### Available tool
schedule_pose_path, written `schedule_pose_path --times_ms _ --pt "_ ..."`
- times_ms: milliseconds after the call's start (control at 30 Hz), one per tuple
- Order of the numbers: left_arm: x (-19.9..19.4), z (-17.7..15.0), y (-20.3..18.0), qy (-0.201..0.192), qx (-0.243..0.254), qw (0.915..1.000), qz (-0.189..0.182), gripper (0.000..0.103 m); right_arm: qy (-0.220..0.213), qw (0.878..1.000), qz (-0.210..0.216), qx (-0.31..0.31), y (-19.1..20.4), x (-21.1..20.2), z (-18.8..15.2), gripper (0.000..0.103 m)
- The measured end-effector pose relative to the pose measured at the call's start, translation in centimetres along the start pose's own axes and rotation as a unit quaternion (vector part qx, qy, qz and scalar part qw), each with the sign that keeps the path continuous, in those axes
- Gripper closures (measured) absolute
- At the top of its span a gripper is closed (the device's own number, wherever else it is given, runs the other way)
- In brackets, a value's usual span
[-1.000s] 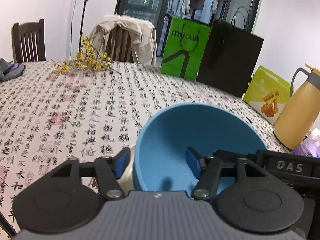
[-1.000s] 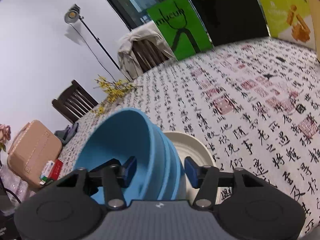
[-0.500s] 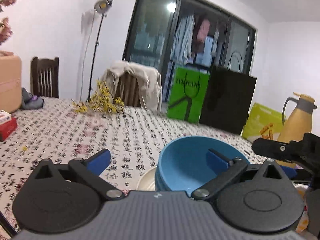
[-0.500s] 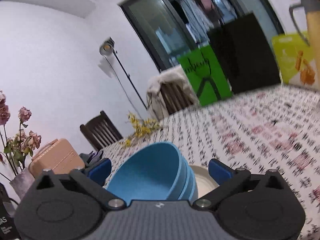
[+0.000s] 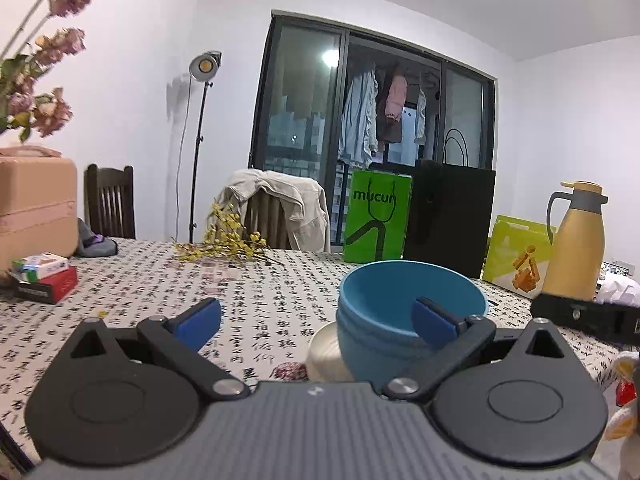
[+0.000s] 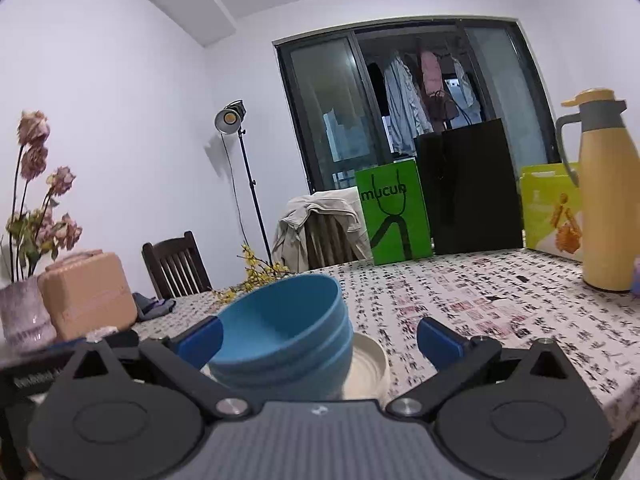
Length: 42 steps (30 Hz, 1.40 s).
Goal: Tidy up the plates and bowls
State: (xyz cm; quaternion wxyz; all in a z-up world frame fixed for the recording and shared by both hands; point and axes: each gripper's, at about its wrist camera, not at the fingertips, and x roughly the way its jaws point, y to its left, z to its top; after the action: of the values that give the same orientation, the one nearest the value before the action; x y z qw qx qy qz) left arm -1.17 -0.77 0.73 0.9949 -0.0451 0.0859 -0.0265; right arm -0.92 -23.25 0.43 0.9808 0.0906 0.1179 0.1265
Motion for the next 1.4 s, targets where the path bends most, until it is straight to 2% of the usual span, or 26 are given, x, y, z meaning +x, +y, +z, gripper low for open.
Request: schedule_pose_path --times_ms 167,367,533,700,1400 --pt "-2.5 -1.2 0.6 -0.006 0.014 0.9998 0.013 0.0 -0.002 0.999 -0.022 -0.041 0.8 -2.2 -1.5 0.0" --pt "-4.4 -2.2 1.5 -0.012 0.014 0.9997 0.016 0.0 0.002 0.997 -0.021 -0.069 1.5 -4.1 -2.8 0.0" --pt "-5.2 -3.8 2.3 -0.024 0.023 0.9993 0.018 0.0 0.017 0.998 -0.017 -0.064 1.7 -3.6 -3.5 0.0" --pt "-5.1 -4.9 2.7 -0.012 0.016 0.9997 0.013 0.0 0.03 0.998 -0.017 -0.058 1.6 -3.0 -4.1 0.0" --pt "-5.1 -5.2 3.0 -0.006 0.009 0.9999 0.005 0.0 0.03 0.997 -0.022 -0.063 1.5 -3.1 -3.9 0.0"
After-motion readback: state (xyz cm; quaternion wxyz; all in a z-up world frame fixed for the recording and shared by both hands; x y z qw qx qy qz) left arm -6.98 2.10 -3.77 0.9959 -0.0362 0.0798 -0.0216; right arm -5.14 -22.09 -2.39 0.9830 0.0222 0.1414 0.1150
